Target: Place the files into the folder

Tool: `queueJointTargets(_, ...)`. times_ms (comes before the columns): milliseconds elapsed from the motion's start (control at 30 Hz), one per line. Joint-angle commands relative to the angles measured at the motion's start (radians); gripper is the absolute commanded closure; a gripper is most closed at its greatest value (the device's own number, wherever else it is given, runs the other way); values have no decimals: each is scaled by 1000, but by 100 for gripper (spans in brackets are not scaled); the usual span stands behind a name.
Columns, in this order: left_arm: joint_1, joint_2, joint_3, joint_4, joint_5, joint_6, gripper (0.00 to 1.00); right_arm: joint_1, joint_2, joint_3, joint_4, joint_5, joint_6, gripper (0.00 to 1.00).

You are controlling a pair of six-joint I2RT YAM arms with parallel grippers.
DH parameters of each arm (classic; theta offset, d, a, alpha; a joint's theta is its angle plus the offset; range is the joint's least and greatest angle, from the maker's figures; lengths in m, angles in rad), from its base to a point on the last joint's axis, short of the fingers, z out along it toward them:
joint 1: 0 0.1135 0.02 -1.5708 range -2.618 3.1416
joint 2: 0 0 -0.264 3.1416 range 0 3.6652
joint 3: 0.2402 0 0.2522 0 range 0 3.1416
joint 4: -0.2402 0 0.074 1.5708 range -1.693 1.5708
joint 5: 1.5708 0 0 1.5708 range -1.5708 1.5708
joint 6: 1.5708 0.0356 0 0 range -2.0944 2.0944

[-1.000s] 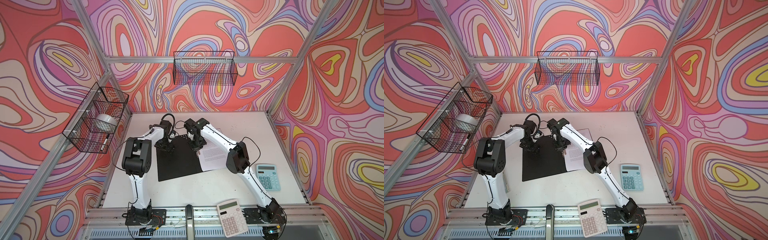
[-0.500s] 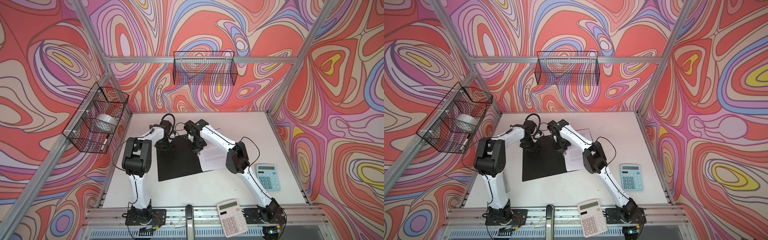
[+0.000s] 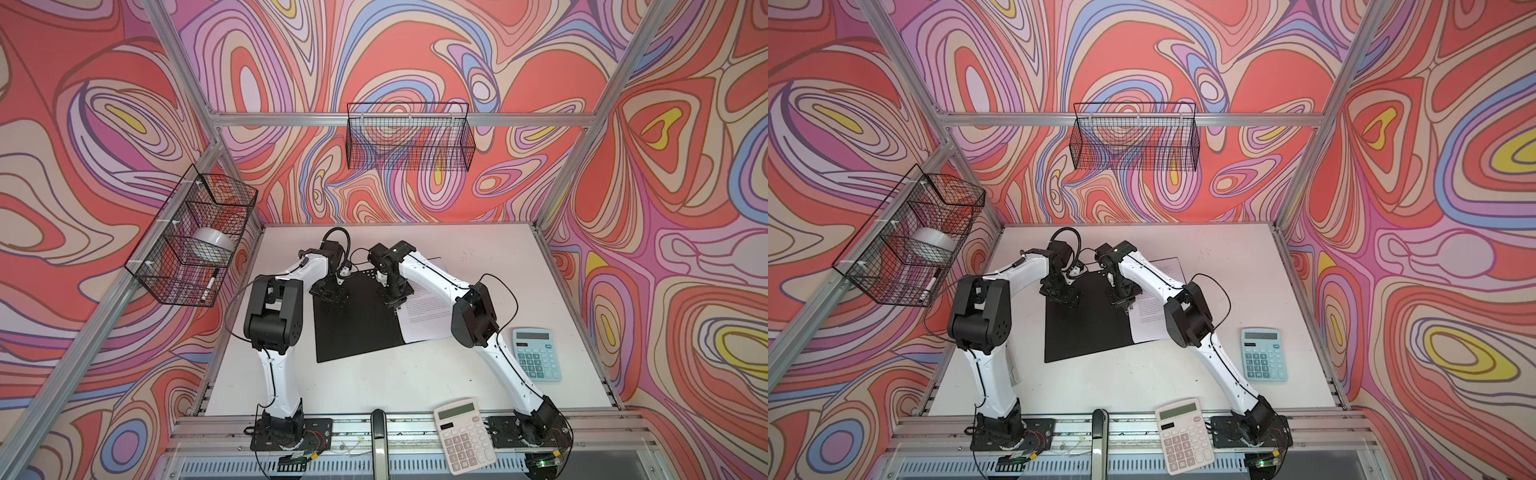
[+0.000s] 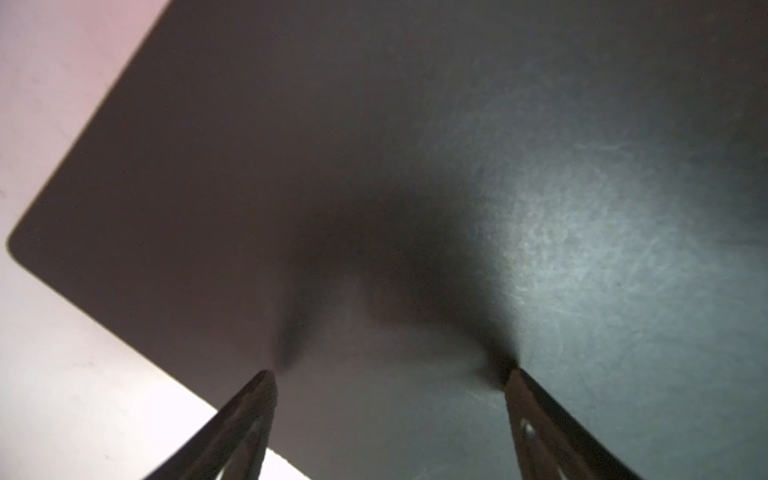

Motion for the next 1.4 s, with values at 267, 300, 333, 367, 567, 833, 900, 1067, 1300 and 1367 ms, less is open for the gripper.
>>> queueJointTargets(267, 1, 34, -42, 22, -32, 15, 13, 0, 99, -23, -42, 53, -8, 96)
queueJointTargets(300, 1, 33, -43, 22, -32, 15, 13, -1, 99, -23, -42, 56, -9, 95)
queueJointTargets(333, 1, 34, -44, 23, -30, 16, 13, 0, 101, -24, -42, 62, -8, 96)
queueJointTargets(367, 1, 34, -44, 23, -29, 15, 13, 0, 103, -23, -42, 69, -8, 95)
queueJointTargets(567, 3, 35, -47, 27, -27, 14, 13, 0, 121, -18, -48, 91, -10, 96)
queueJointTargets(833, 4, 31, -47, 26, -25, 18, 14, 0, 133, -27, -39, 88, -11, 96)
queueJointTargets(900, 4, 30, -47, 26, -25, 19, 13, 0, 134, -36, -31, 82, -12, 96)
queueJointTargets(1067, 6, 29, -47, 24, -26, 18, 14, 0, 135, -40, -24, 81, -11, 96)
queueJointTargets(1300, 6, 24, -41, 18, -23, 17, 14, -1, 130, -7, -25, 87, -15, 96)
queueJointTargets(1367, 6, 23, -36, 12, -22, 18, 14, 0, 126, 6, -27, 95, -15, 96)
